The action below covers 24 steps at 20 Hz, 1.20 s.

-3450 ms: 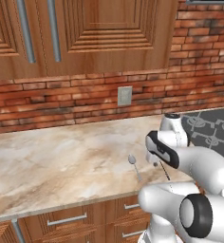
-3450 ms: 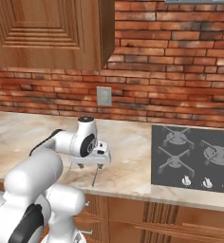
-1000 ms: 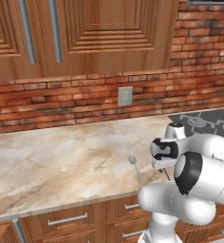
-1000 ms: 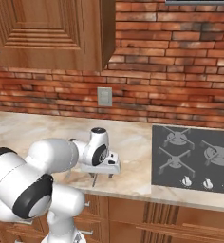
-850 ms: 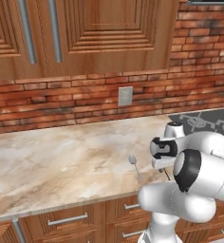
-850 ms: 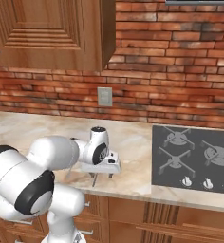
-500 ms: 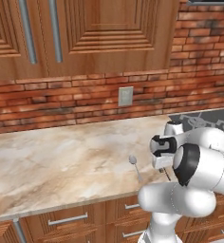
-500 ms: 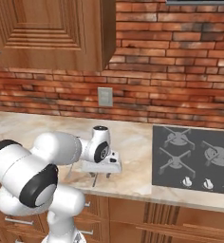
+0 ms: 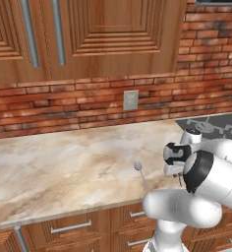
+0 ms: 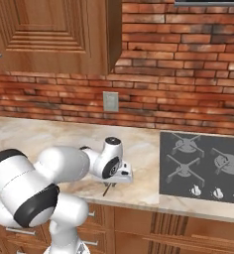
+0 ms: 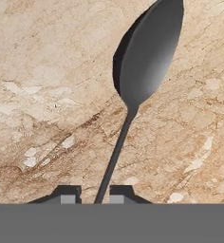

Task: Organize the utensils by type. Pick up the wooden spoons from the counter and place them in the open cabinet. Then pick up the metallic utensils from the counter and place them in the open drawer.

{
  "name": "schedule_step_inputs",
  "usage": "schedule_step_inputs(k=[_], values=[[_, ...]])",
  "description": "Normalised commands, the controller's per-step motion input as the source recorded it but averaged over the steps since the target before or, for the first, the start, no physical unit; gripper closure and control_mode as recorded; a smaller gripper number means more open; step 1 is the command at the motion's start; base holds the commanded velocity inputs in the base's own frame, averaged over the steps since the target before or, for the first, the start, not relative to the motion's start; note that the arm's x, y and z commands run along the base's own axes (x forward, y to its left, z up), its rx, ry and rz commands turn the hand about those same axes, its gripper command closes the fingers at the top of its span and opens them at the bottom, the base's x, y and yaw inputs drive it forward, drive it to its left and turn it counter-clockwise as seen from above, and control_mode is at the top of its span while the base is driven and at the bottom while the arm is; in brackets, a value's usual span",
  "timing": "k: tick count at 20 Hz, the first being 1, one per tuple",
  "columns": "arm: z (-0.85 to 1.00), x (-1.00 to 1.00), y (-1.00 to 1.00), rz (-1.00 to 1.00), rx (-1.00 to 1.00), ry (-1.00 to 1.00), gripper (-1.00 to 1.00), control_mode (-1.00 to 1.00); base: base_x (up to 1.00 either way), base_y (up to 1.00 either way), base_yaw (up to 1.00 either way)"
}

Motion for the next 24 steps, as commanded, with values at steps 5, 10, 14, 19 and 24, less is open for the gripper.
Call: schedule_step_inputs(k=[5,10,14,19,24], values=[[-0.74,0.02,0.37,0.0,0.0,0.14,1.0,-1.0,0.0,0.0,0.0],[-0.56,0.0,0.08,0.0,0.0,0.12,1.0,-1.0,0.0,0.0,0.0],[-0.83,-0.35,0.0,0.0,-0.01,-0.11,1.0,-1.0,0.0,0.0,0.0],[-0.91,-0.43,0.0,0.0,0.0,-0.26,1.0,-1.0,0.0,0.0,0.0],[-0.22,-0.19,0.0,0.0,0.0,-0.15,1.0,-1.0,0.0,0.0,0.0]])
